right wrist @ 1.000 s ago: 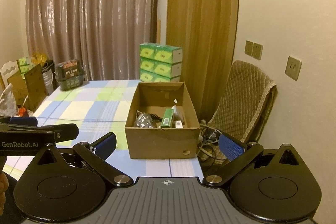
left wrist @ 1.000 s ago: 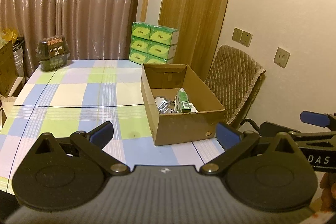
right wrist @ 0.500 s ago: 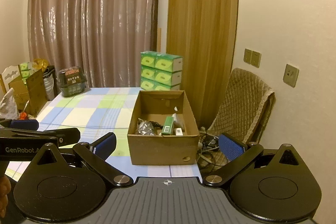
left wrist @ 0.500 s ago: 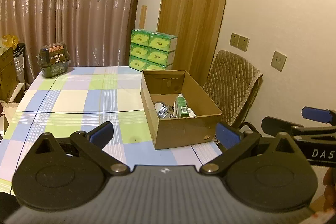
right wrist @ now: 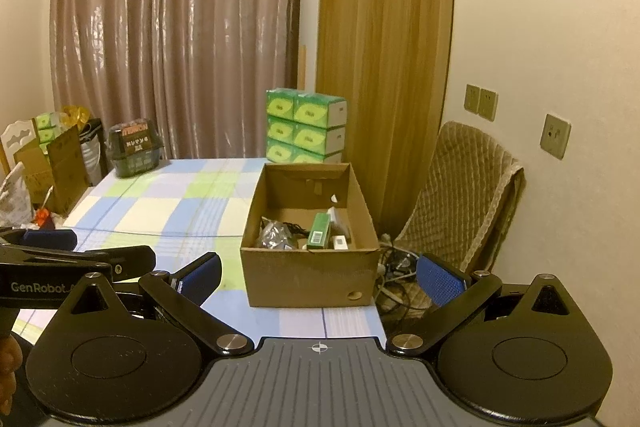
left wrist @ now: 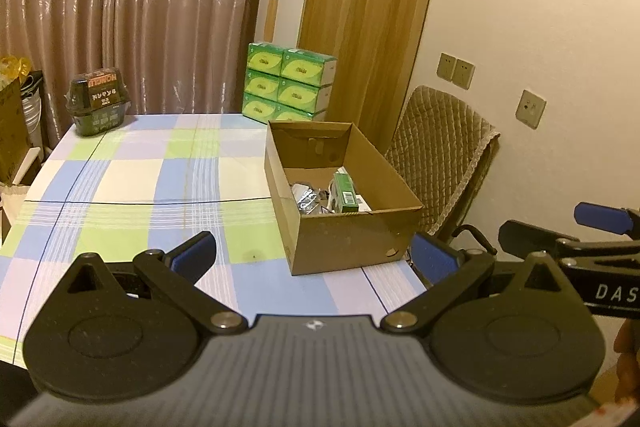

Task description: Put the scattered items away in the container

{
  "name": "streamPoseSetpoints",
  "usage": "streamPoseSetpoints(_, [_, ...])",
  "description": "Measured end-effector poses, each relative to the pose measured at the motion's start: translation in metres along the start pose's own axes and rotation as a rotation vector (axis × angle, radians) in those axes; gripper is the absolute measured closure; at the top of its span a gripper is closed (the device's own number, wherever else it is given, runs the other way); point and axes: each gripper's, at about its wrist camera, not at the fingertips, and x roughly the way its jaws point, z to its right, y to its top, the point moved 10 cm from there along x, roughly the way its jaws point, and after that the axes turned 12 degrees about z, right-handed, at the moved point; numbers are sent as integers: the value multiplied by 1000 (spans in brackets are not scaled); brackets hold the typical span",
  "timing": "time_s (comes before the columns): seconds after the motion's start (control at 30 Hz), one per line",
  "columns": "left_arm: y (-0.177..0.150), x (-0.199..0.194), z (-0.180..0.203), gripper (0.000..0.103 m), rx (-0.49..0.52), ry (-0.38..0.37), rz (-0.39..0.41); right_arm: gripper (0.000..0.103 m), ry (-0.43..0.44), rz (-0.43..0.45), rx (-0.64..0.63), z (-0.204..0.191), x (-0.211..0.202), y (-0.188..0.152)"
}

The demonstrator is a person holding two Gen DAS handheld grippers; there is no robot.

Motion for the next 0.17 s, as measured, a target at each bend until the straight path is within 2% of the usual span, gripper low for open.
streamPoseSetpoints(0.17, [-3,4,-2,1,-5,-6,-1,2,-3,-19,5,1,5,-8])
